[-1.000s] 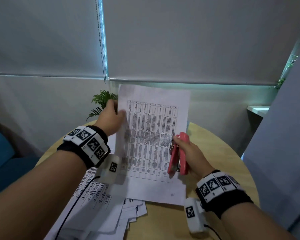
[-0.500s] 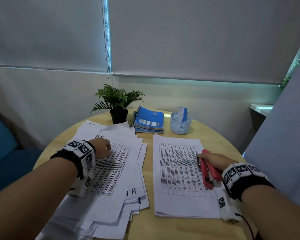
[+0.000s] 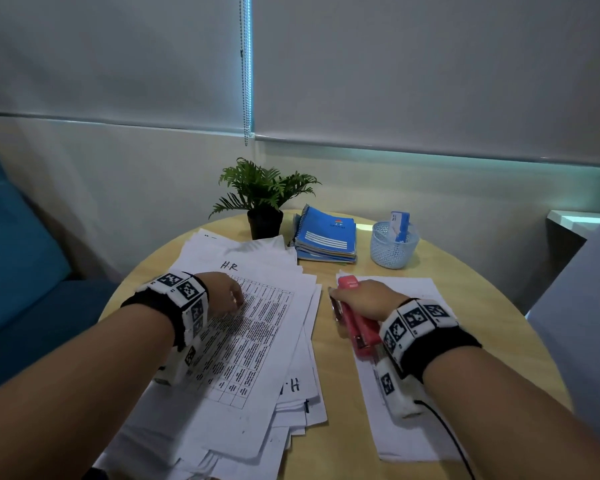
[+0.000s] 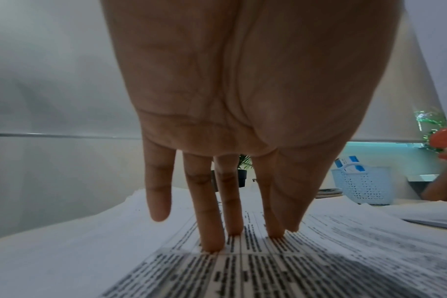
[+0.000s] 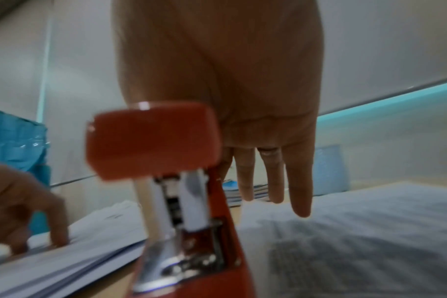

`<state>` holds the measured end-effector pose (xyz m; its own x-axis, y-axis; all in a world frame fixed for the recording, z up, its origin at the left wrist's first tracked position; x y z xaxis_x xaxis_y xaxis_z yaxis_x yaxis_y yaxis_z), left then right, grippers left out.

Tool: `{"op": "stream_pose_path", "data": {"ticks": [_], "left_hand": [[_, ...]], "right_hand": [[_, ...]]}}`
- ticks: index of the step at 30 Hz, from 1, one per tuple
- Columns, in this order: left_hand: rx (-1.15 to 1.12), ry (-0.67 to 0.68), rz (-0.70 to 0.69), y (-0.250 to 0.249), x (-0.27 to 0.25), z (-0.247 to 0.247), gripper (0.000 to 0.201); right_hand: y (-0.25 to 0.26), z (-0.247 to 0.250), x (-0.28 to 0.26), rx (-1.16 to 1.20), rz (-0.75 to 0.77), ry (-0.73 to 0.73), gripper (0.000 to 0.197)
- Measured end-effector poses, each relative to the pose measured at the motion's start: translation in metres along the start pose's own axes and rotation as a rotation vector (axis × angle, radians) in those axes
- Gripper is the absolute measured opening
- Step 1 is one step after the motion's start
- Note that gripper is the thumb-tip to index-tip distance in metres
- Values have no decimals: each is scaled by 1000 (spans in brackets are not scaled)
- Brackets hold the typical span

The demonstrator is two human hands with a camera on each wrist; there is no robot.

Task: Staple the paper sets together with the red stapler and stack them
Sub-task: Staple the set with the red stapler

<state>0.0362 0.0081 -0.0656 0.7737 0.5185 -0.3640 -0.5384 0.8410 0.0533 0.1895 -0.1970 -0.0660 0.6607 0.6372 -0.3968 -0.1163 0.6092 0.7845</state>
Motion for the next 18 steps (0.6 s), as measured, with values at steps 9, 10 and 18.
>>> {"op": "stream_pose_path", "data": {"ticks": [9, 10, 18], "left_hand": [[102, -28, 19, 16, 41, 14, 41], [120, -39, 17, 17, 47, 17, 39], [232, -113, 3, 19, 81, 34, 45]], "right_hand": [[22, -29, 38, -670, -33, -42, 43], [21, -30, 42, -727, -43, -48, 44], [15, -30, 66, -891, -105, -30, 83]]}}
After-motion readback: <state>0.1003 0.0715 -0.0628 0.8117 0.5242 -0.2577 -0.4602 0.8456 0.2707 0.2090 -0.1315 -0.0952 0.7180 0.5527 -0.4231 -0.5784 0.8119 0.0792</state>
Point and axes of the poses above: each hand's wrist, its own x-axis towards the middle knuckle, its own z-axis out of the back of the hand, y = z × x, the point moved 6 cm from there along x, towards the middle knuckle, and after that the axes turned 5 degrees about x, right-handed, at the moved point
